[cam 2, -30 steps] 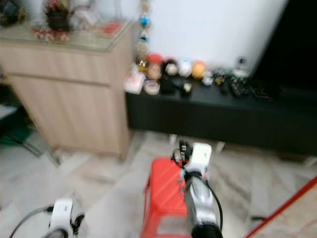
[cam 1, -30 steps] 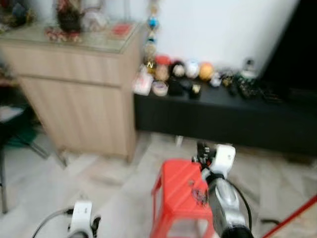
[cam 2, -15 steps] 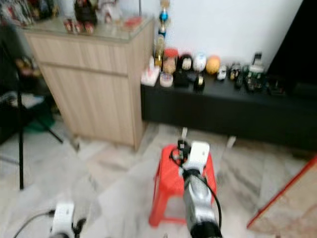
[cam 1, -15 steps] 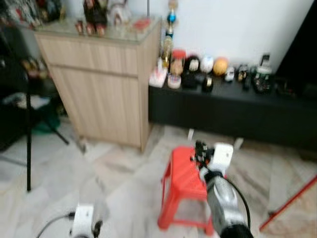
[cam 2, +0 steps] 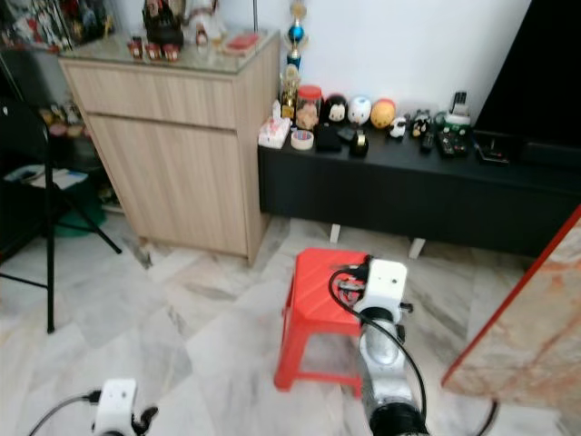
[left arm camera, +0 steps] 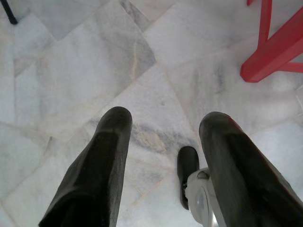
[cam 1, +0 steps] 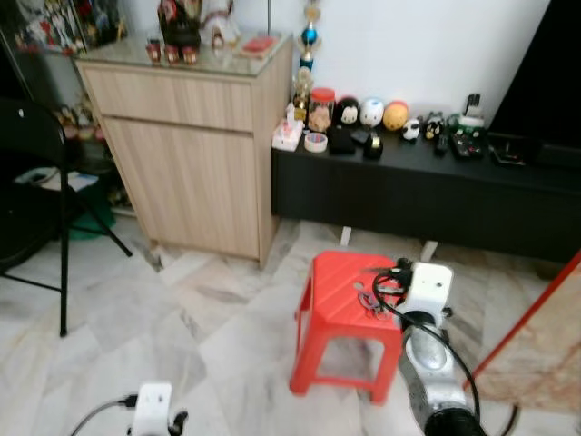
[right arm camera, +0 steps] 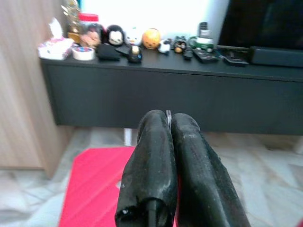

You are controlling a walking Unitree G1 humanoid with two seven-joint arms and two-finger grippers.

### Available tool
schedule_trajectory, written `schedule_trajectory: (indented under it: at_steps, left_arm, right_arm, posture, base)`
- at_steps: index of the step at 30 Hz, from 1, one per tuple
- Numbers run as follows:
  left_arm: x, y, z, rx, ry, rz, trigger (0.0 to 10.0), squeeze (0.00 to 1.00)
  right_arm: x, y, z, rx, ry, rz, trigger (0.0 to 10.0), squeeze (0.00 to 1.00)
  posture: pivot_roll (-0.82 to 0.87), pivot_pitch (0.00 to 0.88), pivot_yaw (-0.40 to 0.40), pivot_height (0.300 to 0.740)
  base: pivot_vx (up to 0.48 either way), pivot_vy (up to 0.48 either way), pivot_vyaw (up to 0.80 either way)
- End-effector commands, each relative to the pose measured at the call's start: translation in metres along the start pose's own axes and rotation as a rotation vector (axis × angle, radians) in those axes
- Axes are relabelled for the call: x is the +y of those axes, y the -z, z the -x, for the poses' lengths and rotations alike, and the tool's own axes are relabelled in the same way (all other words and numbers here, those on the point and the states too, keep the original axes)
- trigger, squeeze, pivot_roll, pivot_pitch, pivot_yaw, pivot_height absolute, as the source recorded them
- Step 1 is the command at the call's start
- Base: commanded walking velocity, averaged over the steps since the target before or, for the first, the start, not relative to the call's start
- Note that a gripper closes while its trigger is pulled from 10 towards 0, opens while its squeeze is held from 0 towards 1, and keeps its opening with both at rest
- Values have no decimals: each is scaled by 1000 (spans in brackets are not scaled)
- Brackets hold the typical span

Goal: Hang keys on a hook

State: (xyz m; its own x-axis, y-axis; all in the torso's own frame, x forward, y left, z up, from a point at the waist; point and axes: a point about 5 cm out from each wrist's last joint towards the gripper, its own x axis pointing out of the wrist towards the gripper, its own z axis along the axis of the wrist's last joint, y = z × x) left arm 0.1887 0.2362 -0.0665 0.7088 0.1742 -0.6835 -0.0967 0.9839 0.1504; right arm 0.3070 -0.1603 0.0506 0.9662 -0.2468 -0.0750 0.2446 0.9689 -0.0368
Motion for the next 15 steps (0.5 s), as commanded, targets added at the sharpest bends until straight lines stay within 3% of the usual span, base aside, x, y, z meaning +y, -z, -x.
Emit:
schedule_trajectory:
  at_steps: [1,9,13,15]
  left_arm:
    - [-4,-3,-1,-10,13,-13,10000,0]
    - [-3,-4,-1,-15,13,-16,10000,0]
    - [-2,-5,-1,-19,11,-18,10000,0]
    - [-2,-5,-1,-19,10,-19,10000,0]
  right_arm:
    - [-6,-4,-2,-17,61,15,10000,0]
    - [-20,-8,0,-65,228,58,10000,0]
    - [-32,-11,2,-96,346,56,10000,0]
    - [-32,-11,1,-87,347,32,10000,0]
  posture:
    - [63,0,-74,740]
    - [65,0,-69,740]
    - [69,0,-66,740]
    - [67,0,-65,740]
  base:
    - [0,0,0]
    - [0,0,0]
    - [0,0,0]
    - [0,0,0]
